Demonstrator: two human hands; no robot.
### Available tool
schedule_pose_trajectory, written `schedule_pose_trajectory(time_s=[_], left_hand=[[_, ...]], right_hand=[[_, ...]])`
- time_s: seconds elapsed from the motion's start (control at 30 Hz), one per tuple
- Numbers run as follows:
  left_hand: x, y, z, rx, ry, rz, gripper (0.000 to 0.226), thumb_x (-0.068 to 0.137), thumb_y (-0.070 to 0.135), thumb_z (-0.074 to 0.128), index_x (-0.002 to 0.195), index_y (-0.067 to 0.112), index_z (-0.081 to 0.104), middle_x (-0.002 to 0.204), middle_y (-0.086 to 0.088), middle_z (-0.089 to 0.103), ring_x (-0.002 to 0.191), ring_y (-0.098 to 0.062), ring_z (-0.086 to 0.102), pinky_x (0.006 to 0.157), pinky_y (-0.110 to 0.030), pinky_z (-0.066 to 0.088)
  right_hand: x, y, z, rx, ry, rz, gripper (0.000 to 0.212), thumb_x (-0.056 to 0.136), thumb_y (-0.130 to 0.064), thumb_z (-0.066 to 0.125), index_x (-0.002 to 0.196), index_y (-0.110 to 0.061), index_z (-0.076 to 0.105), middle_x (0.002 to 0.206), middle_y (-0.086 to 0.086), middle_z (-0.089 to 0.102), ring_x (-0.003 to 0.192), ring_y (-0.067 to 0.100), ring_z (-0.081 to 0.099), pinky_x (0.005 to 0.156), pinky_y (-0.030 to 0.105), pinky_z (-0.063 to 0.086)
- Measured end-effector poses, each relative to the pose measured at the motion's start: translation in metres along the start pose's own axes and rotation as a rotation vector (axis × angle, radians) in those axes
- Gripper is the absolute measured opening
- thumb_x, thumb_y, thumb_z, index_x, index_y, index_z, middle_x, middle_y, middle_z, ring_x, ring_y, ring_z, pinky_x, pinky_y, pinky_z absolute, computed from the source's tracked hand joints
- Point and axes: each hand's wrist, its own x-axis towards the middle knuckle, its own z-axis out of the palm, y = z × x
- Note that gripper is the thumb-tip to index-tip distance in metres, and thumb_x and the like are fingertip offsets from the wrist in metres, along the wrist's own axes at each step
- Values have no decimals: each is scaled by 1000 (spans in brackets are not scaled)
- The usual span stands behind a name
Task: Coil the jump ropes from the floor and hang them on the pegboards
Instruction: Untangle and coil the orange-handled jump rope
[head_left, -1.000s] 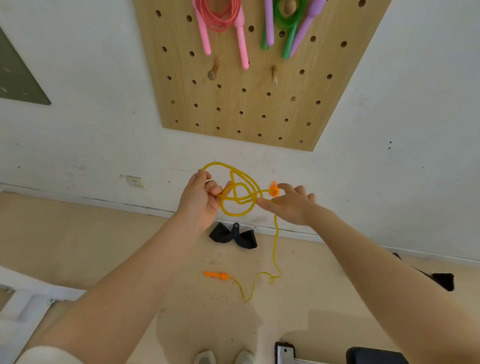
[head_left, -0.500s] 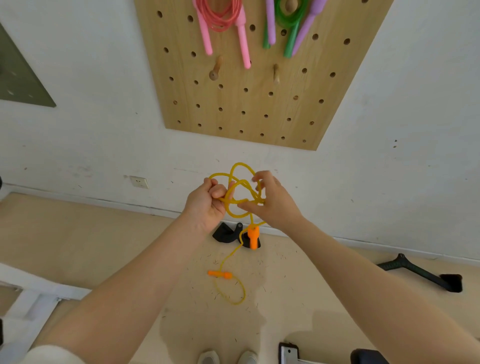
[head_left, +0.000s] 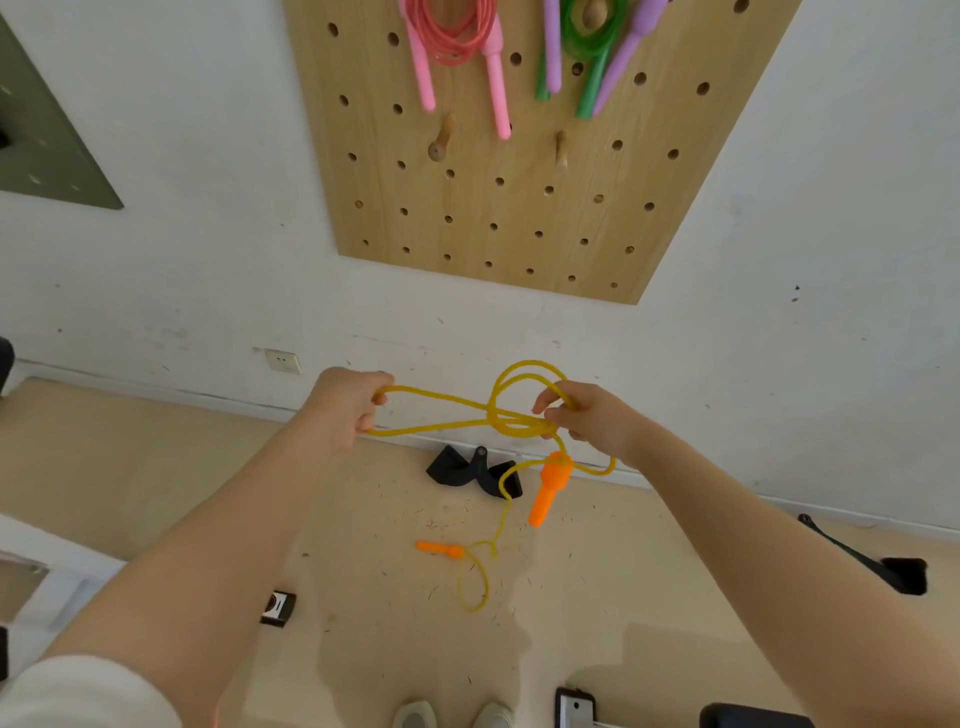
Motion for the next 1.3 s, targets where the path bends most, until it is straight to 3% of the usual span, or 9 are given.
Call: schedule_pose_trajectory(time_s=[0.07,0.17,0.33,0.57,0.67,0.77,1.03,1.2,1.3], left_hand=[[1,-5,7,300,124,234,18,90,22,56,96,6,58,101,-16,57,76,-25,60,66,-28,45],[-17,-7,30,704,273,626,41,90,31,56,122,8,49,139,-11,37,124,-31,40,98,-39,30],[-44,-15,65,803,305,1521,29,81,8,54,108,17,45,113,-2,38,101,-23,42,84,-40,37],[-50,-13,75,1060,294,1710,20,85,27,49,78,14,62,97,-4,49,84,-21,49,72,-30,30],[-51,-4,75,1196,37,1634,37,85,37,39,67,14,62,65,2,59,59,-17,57,57,-25,34],[-50,2,76,1331,-148,1407,39,95,37,36,90,11,64,85,-1,61,86,-18,57,70,-29,37],[-67,14,70,85,-80,536,28,101,23,32,84,13,52,74,3,57,81,-12,55,76,-22,42],[-49,40,30,-911,-206,182,38,101,24,26,65,18,36,43,6,32,47,-11,44,75,-30,50],[-31,38,14,-928,-139,123,36,99,22,27,64,17,34,41,6,28,37,-11,32,64,-28,46]], right_hand=[[1,-7,-1,105,-31,63,27,95,-2,40,100,-12,64,75,-8,54,58,2,48,45,6,34],[1,-16,-1,216,-24,149,30,90,0,39,82,-19,61,66,-2,44,55,9,32,41,13,24],[-2,-34,5,160,8,158,15,92,-7,37,78,-13,38,64,-1,30,52,11,26,45,18,22],[-1,-43,5,112,-26,308,5,88,-9,40,86,-10,44,63,3,38,55,14,28,48,23,22],[1,-43,5,103,-20,306,8,84,-5,42,82,-11,47,64,4,36,58,15,29,49,24,24],[1,-39,7,171,-1,280,14,80,-3,42,73,-14,45,65,4,36,61,16,31,50,24,23],[2,-27,16,232,116,109,23,81,1,50,91,-16,62,99,8,61,89,22,53,73,28,42],[-4,16,17,228,111,354,25,86,-8,55,107,0,66,110,5,57,102,25,56,85,34,44],[-4,32,20,330,90,480,21,88,-4,44,88,-8,64,98,10,62,70,20,55,54,26,39]])
